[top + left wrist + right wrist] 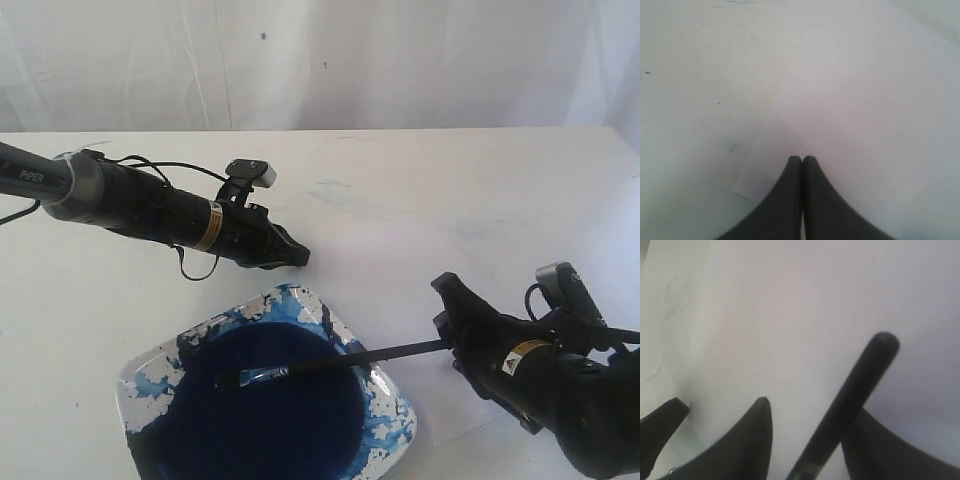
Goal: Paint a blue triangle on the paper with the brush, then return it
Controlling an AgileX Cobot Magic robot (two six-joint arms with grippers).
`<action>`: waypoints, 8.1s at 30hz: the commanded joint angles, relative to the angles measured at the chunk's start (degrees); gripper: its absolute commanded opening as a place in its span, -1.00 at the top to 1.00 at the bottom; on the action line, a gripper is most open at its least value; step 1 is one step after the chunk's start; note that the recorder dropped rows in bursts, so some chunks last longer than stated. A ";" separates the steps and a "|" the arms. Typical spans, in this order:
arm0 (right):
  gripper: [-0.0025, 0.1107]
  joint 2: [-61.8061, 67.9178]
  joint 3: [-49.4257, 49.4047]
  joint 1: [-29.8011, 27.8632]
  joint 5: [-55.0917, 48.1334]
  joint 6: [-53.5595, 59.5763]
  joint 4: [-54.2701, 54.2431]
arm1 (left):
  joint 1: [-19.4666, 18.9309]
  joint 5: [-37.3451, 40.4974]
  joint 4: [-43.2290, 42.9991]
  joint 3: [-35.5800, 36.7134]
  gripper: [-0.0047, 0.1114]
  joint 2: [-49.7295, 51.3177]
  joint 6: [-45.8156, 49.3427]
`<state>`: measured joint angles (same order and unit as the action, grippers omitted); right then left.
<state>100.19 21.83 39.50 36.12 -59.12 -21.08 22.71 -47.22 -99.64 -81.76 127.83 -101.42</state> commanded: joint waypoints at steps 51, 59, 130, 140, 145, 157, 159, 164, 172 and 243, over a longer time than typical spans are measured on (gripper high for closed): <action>0.86 1.92 4.97 -0.13 33.84 7.55 12.17 | 0.35 0.44 -0.31 -0.29 0.92 -0.28 -0.14; 0.86 1.92 12.54 -0.13 33.84 18.54 14.80 | 0.35 0.44 -0.31 -0.29 0.92 -0.28 -0.14; 0.86 -25.72 9.51 -9.07 16.79 45.07 -1.41 | 0.35 2.33 -0.31 -0.29 0.92 -0.28 -0.14; 0.86 -12.75 11.06 -9.96 23.41 39.43 -2.15 | 0.35 2.33 -0.31 -0.29 0.92 -0.28 -0.14; 0.86 -6.27 15.01 -9.96 25.20 37.55 -1.20 | 0.35 2.33 -0.31 -0.29 0.92 -0.28 -0.14; 0.86 1.08 18.70 -11.32 27.23 46.74 -5.18 | 0.35 2.33 -0.31 -0.29 0.92 -0.28 -0.14; 0.86 1.08 18.70 -12.96 27.23 48.60 -5.19 | 0.35 2.33 -0.31 -0.29 0.92 -0.28 -0.14; 0.86 1.08 18.70 -16.04 27.09 51.20 -5.28 | 0.35 2.33 -0.31 -0.29 0.92 -0.28 -0.14; 0.86 0.09 18.70 -19.29 26.68 53.62 -5.30 | 0.35 2.33 -0.31 -0.29 0.92 -0.28 -0.14; 0.86 -3.21 25.04 -19.56 1.27 24.46 41.28 | 0.35 2.33 -0.31 -0.29 0.92 -0.28 -0.14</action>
<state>99.19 48.18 20.24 43.14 -34.89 18.30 22.71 -45.86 -99.08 -81.76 127.83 -101.42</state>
